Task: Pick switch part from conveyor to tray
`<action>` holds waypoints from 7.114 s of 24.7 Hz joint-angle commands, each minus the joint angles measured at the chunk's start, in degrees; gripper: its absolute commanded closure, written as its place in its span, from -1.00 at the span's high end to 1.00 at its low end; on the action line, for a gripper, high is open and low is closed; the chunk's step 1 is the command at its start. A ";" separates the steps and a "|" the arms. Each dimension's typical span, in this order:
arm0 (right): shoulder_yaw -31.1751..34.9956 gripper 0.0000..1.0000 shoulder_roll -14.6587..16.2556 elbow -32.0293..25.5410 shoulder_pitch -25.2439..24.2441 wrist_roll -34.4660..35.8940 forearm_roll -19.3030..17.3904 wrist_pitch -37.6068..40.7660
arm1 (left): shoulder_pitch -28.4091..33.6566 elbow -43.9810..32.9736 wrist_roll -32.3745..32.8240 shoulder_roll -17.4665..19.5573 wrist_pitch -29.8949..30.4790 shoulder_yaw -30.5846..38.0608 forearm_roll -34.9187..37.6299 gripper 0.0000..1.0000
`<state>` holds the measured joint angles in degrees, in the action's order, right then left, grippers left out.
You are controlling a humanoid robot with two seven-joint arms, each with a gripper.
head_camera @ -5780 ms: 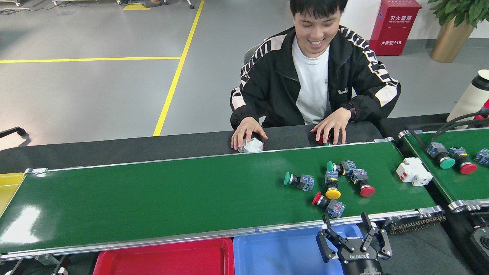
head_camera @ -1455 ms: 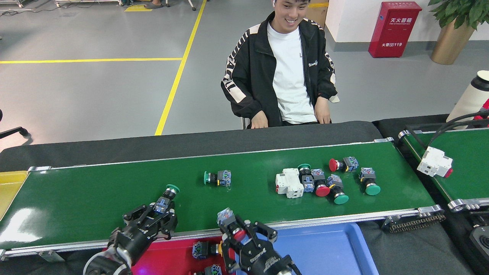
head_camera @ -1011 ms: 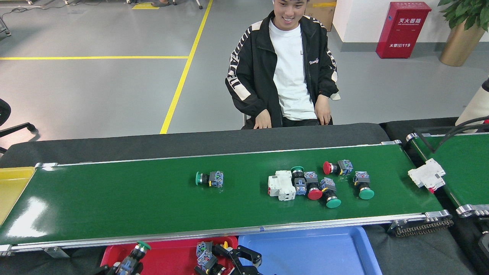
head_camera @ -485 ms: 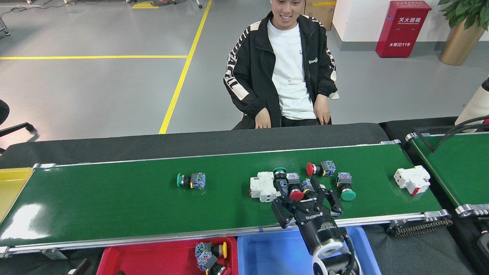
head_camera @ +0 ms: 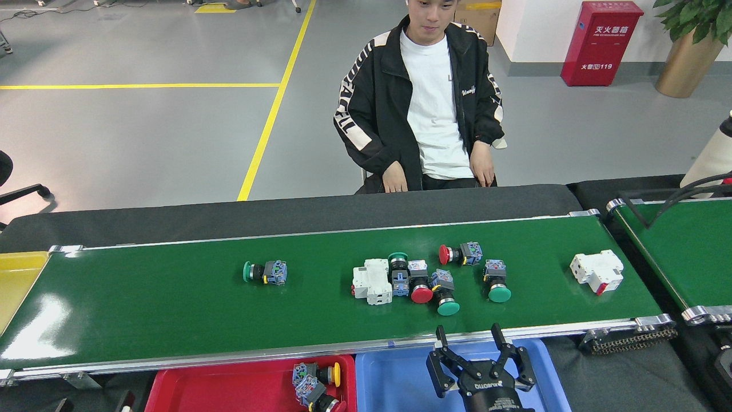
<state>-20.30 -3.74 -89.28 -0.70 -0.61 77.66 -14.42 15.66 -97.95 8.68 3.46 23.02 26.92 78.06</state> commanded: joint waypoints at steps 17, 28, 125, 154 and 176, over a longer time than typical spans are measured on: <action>-11.25 -0.07 -5.32 27.49 23.20 0.17 -4.71 0.44 | -29.54 25.52 0.46 -0.21 -10.01 -19.10 10.09 1.00; -17.05 -0.11 0.13 8.15 16.08 -1.76 -4.44 11.34 | -38.16 37.83 -2.09 2.16 -10.72 -20.07 10.71 1.00; 31.81 0.96 18.50 -10.04 -17.67 -7.04 -12.62 59.15 | -10.12 17.09 -6.66 13.32 12.40 -3.63 -5.99 -0.86; 25.05 0.96 3.21 -10.30 -9.85 -0.53 -2.60 20.92 | -13.55 5.31 -6.66 -5.66 21.98 -48.90 41.29 1.00; 23.82 0.96 2.86 -10.21 -9.14 -0.62 -2.42 20.83 | 1.13 -3.04 -3.50 -7.51 10.82 9.55 14.05 1.00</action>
<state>3.53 -0.80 -98.67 -10.54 -1.61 75.16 6.43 16.35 -100.46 4.65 -4.00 39.04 36.34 92.47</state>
